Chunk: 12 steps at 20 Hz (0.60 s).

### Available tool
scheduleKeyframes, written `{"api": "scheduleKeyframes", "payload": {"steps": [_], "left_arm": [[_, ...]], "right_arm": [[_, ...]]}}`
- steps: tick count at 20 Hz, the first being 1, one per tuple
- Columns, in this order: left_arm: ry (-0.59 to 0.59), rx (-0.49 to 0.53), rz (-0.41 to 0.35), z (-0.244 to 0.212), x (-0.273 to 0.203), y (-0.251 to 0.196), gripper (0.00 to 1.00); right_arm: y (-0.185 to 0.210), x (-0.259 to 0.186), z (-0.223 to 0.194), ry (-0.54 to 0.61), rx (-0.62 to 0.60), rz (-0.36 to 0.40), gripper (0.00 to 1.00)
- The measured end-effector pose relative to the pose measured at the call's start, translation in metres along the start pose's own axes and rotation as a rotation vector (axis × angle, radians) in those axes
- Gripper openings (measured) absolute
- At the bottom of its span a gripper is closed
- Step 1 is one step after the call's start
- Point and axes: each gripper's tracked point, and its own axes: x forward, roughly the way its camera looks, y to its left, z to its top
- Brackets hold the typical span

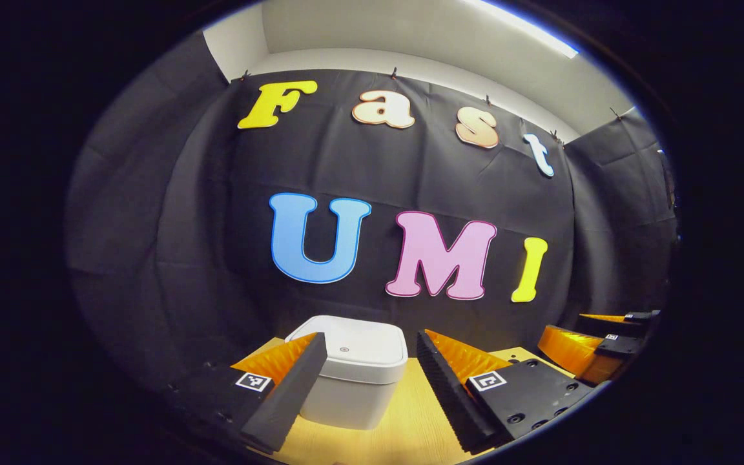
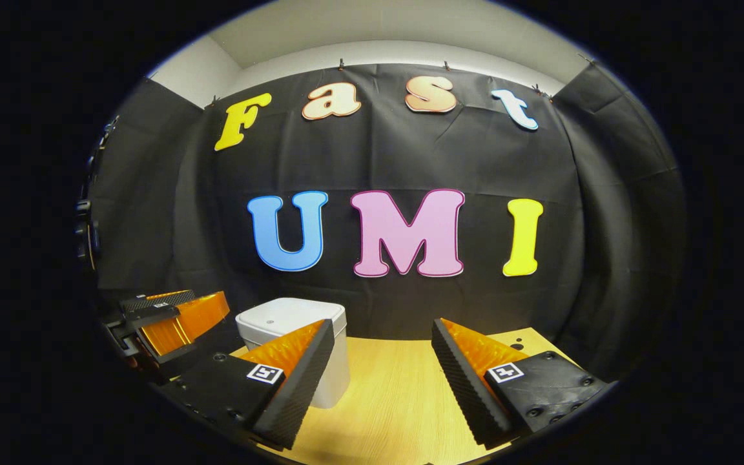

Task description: Press the lid of the desktop garbage bin to open it, pick up the crumpled paper on the desktop and throw it into the bin, then pick up the pop can on the desktop and drop it into the bin, and finally close the garbage bin lid.

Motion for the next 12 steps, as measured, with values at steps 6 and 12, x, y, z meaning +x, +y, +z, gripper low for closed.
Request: {"api": "scheduleKeyframes", "payload": {"steps": [6, 12], "left_arm": [[0.006, 0.055, -0.016, -0.008, 0.003, 0.006, 0.95], [0.037, 0.083, -0.033, -0.02, 0.002, 0.005, 0.95]], "right_arm": [[-0.001, 0.002, 0.01, -0.023, -0.017, -0.023, 0.99], [-0.001, 0.004, 0.009, -0.013, -0.035, -0.039, 0.98]]}}
